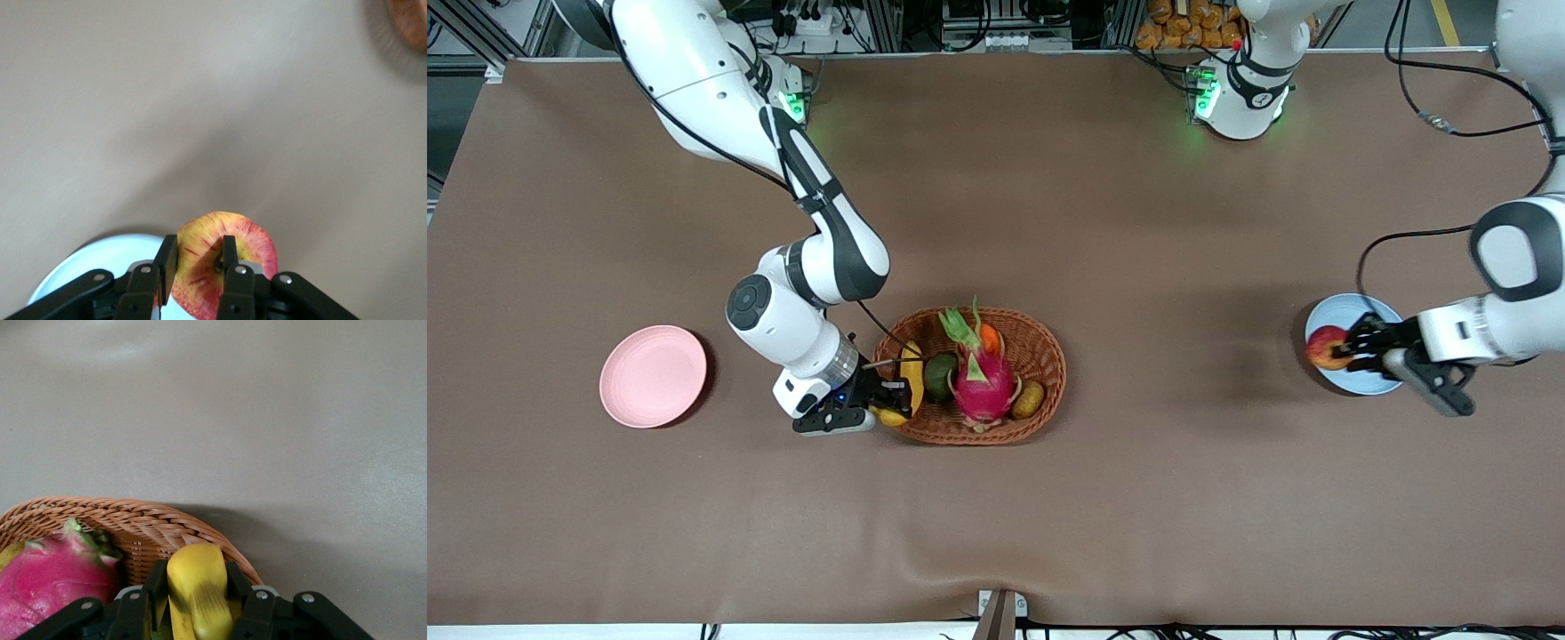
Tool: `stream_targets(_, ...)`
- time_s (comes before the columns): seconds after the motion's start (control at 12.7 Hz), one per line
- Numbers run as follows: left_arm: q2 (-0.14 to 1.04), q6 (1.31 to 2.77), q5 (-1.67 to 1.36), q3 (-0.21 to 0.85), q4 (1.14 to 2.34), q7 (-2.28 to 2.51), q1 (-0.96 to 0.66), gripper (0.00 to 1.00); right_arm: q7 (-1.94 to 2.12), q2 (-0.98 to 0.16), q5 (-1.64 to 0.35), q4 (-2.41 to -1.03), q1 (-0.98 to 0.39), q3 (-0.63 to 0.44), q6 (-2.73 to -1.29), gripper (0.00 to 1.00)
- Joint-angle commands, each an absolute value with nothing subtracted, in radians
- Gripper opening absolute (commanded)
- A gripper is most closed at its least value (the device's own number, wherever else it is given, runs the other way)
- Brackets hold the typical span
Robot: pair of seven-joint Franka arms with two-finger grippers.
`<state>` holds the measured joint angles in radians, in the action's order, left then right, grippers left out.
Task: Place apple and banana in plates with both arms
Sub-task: 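Carry the apple to the blue plate while the right gripper lifts the banana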
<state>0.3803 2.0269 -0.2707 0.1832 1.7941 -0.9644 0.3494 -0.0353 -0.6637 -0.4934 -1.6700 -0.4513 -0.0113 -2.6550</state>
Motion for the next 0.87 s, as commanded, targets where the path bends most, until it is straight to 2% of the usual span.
stream_targets(0.0,0.348,2.034,-0.229,0.196,1.844,-1.073,0.443,0.0,-0.041,-0.654,-0.512,-1.652,-0.448,-0.02,-2.639,0.0)
stream_targets(0.08,0.359,2.042,-0.229,0.196,1.847,-1.127,0.466,0.0,-0.047,-0.649,-0.514,-1.638,-0.445,-0.02,-2.596,0.0)
stream_targets(0.39,0.428,2.152,-0.233,0.198,1.897,-1.294,0.561,0.0,-0.271,-0.65,-0.512,-1.442,-0.4,-0.021,-2.322,0.0)
stream_targets(0.79,0.52,2.181,-0.285,0.199,1.904,-1.371,0.592,0.0,-0.189,-0.646,-0.483,-1.425,-0.292,-0.026,-2.247,0.0)
